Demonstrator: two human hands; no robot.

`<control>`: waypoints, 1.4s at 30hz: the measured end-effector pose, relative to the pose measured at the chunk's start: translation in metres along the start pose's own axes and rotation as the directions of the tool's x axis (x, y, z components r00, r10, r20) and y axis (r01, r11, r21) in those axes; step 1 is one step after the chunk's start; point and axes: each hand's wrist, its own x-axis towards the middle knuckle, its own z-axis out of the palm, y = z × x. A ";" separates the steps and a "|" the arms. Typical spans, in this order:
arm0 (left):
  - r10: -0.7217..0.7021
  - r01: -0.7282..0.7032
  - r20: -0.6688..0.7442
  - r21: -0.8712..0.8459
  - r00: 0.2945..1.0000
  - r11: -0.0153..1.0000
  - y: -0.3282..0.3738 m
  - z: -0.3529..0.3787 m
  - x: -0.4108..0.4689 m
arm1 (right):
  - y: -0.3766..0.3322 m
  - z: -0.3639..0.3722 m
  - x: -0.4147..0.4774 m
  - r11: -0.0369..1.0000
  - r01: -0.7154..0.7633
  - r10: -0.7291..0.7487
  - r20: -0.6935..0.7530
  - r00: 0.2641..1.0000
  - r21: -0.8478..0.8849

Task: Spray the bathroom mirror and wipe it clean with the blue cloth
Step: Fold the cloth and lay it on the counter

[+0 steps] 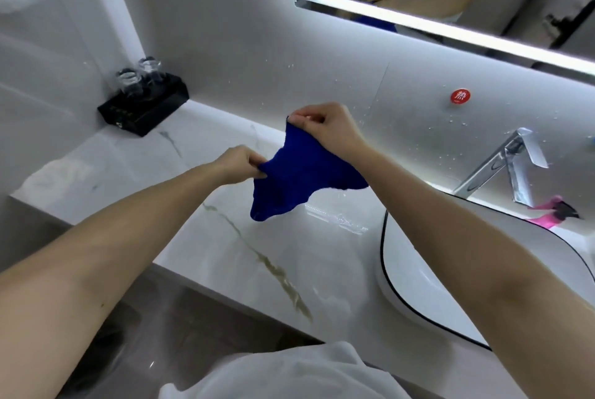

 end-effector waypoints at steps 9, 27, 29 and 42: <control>-0.178 0.201 0.285 -0.054 0.942 0.978 -0.077 0.086 -0.036 | 0.099 0.110 -0.077 0.964 -0.220 0.260 0.348 0.901 -0.151; -0.176 0.178 0.279 0.017 0.944 0.984 -0.082 0.127 -0.045 | 0.119 0.156 -0.103 0.945 -0.171 0.319 0.668 0.672 -0.279; -0.167 0.168 0.244 0.015 0.955 0.986 -0.080 0.123 -0.044 | 0.130 0.144 -0.097 0.892 -0.117 0.427 0.728 0.537 -0.437; -0.136 0.129 -0.217 -0.048 0.967 0.991 -0.076 0.090 -0.005 | 0.165 0.065 -0.026 0.821 -0.080 0.393 0.458 0.797 -0.565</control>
